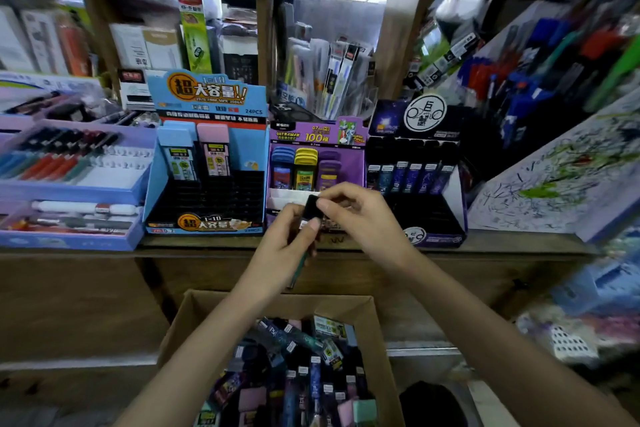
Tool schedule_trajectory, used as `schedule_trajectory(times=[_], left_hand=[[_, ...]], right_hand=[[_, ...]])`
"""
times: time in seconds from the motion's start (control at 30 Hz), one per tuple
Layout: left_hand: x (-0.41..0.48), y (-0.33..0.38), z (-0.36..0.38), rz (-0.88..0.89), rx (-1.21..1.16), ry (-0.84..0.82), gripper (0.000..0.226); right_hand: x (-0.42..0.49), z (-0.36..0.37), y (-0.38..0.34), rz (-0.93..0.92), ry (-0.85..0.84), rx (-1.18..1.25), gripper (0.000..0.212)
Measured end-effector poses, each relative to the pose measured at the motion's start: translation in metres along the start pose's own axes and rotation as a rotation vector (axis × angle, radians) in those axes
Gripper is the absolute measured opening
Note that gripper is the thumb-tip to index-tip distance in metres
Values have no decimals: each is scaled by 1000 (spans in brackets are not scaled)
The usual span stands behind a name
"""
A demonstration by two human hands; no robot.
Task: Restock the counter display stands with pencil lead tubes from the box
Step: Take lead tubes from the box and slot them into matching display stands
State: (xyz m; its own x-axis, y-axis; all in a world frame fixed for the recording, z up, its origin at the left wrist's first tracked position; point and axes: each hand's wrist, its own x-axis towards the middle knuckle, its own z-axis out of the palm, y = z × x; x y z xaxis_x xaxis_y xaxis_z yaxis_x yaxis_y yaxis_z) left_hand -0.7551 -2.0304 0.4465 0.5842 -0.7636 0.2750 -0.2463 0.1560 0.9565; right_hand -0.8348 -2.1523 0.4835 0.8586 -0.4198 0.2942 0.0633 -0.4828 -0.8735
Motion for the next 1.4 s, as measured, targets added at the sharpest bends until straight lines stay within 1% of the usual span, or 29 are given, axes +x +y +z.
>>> schedule_trajectory(times=[0.03, 0.13, 0.2, 0.27, 0.33, 0.4, 0.47, 0.53, 0.6, 0.77, 0.93, 1.07, 1.3, 1.4], left_hand=[[5, 1, 6, 12, 29, -13, 6], [21, 0, 22, 58, 186, -29, 23], [33, -2, 31, 159, 431, -24, 35], [44, -5, 39, 254, 648, -56, 42], [54, -9, 45, 296, 787, -112, 44], [60, -12, 51, 332, 872, -170, 44], [64, -18, 59, 384, 929, -223, 42], [64, -24, 67, 424, 987, -269, 41], [63, -30, 75, 435, 1031, -282, 40], [64, -38, 82, 415, 1102, -219, 34], [63, -39, 83, 397, 1054, -196, 28], [64, -38, 81, 383, 1051, -214, 28], [64, -37, 81, 365, 1044, -229, 29], [63, -38, 81, 359, 1036, -229, 29]], right_hand=[[-1, -8, 1, 0, 33, 17, 14], [0, -39, 2, 10, 130, 96, 17], [4, -67, 5, 4, 212, 57, 18], [9, -96, 9, -12, 307, -1, 18], [16, -123, 18, -17, 391, -148, 14], [24, -144, 30, -3, 433, -264, 9], [32, -155, 42, 25, 453, -269, 8], [40, -154, 51, 37, 432, -280, 8], [45, -148, 57, 26, 382, -306, 9], [49, -145, 53, -43, 300, -376, 10], [48, -144, 50, -57, 304, -410, 14], [51, -147, 44, -116, 225, -500, 18], [54, -152, 50, -123, 252, -522, 17], [54, -152, 50, -156, 257, -538, 18]])
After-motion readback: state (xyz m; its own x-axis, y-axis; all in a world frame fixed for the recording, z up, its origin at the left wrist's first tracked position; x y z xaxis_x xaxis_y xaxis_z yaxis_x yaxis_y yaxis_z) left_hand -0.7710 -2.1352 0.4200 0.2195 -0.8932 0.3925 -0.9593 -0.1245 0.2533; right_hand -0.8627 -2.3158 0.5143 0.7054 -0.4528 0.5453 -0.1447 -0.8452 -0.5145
